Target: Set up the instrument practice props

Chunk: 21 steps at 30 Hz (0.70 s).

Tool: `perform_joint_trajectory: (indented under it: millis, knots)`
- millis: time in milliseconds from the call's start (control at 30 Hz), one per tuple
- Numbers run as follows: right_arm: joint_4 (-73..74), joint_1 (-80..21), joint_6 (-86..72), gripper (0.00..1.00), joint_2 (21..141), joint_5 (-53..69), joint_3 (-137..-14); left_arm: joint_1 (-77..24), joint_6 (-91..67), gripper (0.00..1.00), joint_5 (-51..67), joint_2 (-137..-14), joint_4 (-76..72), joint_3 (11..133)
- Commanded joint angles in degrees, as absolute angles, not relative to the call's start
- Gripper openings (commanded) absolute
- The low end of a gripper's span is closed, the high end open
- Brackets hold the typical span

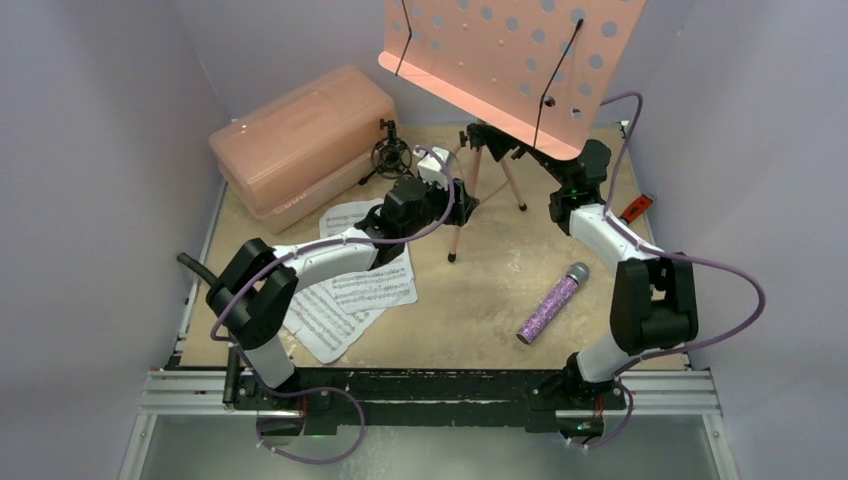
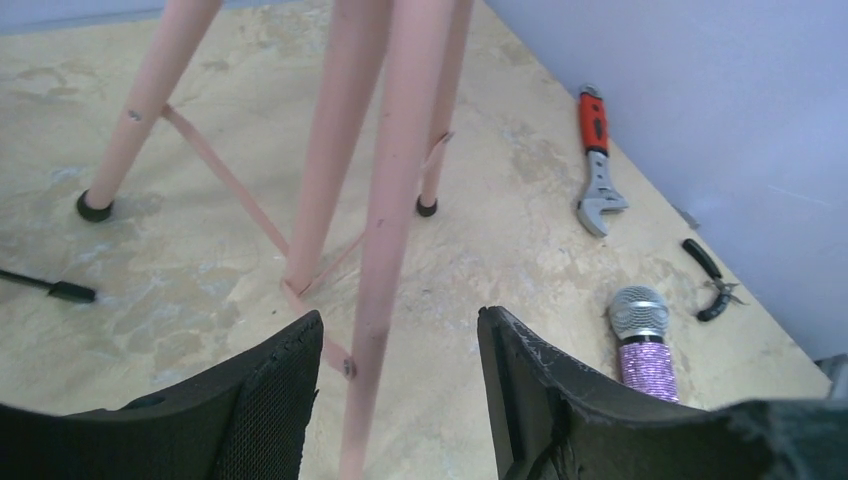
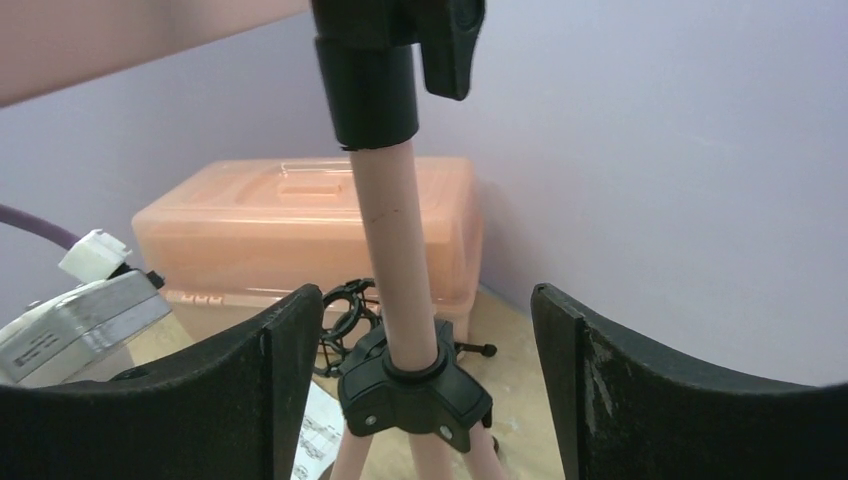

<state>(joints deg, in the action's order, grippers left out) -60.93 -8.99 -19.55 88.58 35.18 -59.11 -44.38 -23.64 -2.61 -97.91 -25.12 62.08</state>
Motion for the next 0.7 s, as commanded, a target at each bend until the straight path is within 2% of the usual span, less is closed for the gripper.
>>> perform_joint_trajectory:
  millis: [0, 200, 367, 600, 667]
  knots:
    - [-69.2, -9.3, -23.2, 0.75, 91.5, 39.0, -64.5, -43.8, -25.3, 0.56, 3.1, -99.3, -31.3, 62.2]
    - [-72.0, -9.4, -27.1, 0.63, 96.1, 41.0, -69.0, -43.7, -25.5, 0.49, 5.0, -102.8, -31.3, 64.5]
    - [-72.5, -9.3, -28.4, 0.52, 97.7, 42.5, -70.8, -43.8, -25.6, 0.33, 4.8, -104.5, -32.7, 65.3]
    - [-71.2, -9.3, -29.0, 0.07, 99.7, 46.2, -73.7, -44.1, -25.6, 0.05, 6.4, -106.4, -31.9, 67.7]
    - [-71.9, -9.3, -29.9, 0.0, 100.4, 47.1, -74.4, -44.5, -25.6, 0.0, 6.5, -106.6, -31.6, 68.2]
